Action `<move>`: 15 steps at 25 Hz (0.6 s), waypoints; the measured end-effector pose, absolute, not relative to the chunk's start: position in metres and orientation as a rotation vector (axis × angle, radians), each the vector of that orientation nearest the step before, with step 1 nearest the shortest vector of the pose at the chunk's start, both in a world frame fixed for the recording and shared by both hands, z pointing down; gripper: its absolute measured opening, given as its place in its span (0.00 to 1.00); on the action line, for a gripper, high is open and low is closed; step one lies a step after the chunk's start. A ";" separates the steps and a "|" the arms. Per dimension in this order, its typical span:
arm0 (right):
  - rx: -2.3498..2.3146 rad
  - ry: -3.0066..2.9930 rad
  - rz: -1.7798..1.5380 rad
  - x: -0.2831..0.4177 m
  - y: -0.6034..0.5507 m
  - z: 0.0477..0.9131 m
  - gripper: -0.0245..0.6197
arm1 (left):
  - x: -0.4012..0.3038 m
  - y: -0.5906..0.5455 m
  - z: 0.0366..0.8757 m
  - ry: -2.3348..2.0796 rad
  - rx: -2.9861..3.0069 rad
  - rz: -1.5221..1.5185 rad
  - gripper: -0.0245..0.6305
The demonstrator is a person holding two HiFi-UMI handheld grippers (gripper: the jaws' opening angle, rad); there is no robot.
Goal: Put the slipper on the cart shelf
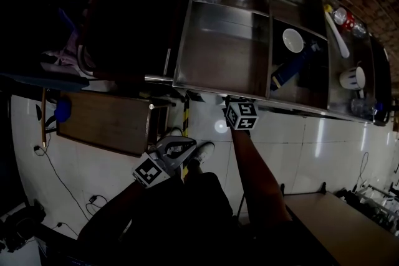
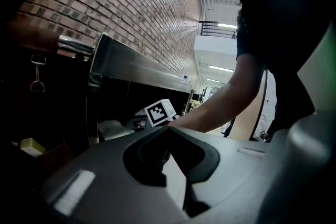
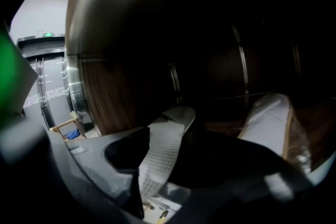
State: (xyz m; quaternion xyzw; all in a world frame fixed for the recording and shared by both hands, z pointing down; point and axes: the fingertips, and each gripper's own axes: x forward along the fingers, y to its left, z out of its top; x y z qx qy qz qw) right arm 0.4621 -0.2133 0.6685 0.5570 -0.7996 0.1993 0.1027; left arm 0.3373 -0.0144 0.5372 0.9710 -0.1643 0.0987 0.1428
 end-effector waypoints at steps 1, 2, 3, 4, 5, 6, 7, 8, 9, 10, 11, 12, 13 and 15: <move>1.639 -2.363 0.566 0.463 -0.209 0.664 0.39 | 0.337 -0.014 0.536 -0.479 2.797 0.286 0.04; 1.630 -2.368 0.543 0.464 -0.205 0.660 0.39 | 0.337 -0.014 0.535 -0.479 2.798 0.292 0.04; 1.620 -2.372 0.523 0.465 -0.199 0.655 0.39 | 0.337 -0.012 0.536 -0.475 2.806 0.301 0.04; 1.610 -2.375 0.511 0.466 -0.192 0.652 0.39 | 0.337 -0.011 0.536 -0.471 2.816 0.308 0.04; 1.600 -2.377 0.508 0.466 -0.184 0.650 0.39 | 0.337 -0.010 0.535 -0.472 2.821 0.309 0.04; 1.589 -2.380 0.515 0.465 -0.175 0.649 0.39 | 0.337 -0.009 0.534 -0.475 2.827 0.308 0.04; 1.576 -2.385 0.530 0.464 -0.165 0.649 0.39 | 0.336 -0.007 0.534 -0.477 2.837 0.309 0.04; 1.563 -2.393 0.549 0.462 -0.154 0.648 0.39 | 0.335 -0.006 0.534 -0.481 2.845 0.309 0.04; 1.550 -2.402 0.567 0.460 -0.142 0.645 0.39 | 0.335 -0.004 0.531 -0.487 2.847 0.303 0.04; 1.538 -2.416 0.578 0.458 -0.130 0.639 0.39 | 0.335 -0.002 0.527 -0.493 2.845 0.294 0.04; 1.525 -2.437 0.579 0.455 -0.119 0.630 0.39 | 0.336 -0.001 0.521 -0.494 2.848 0.290 0.04; 1.508 -2.467 0.568 0.450 -0.107 0.618 0.39 | 0.336 0.001 0.514 -0.492 2.855 0.288 0.04; 1.481 -2.502 0.545 0.444 -0.095 0.603 0.39 | 0.336 0.004 0.507 -0.491 2.859 0.283 0.04; 1.403 -2.577 0.465 0.427 -0.071 0.568 0.39 | 0.336 0.009 0.493 -0.497 2.864 0.261 0.04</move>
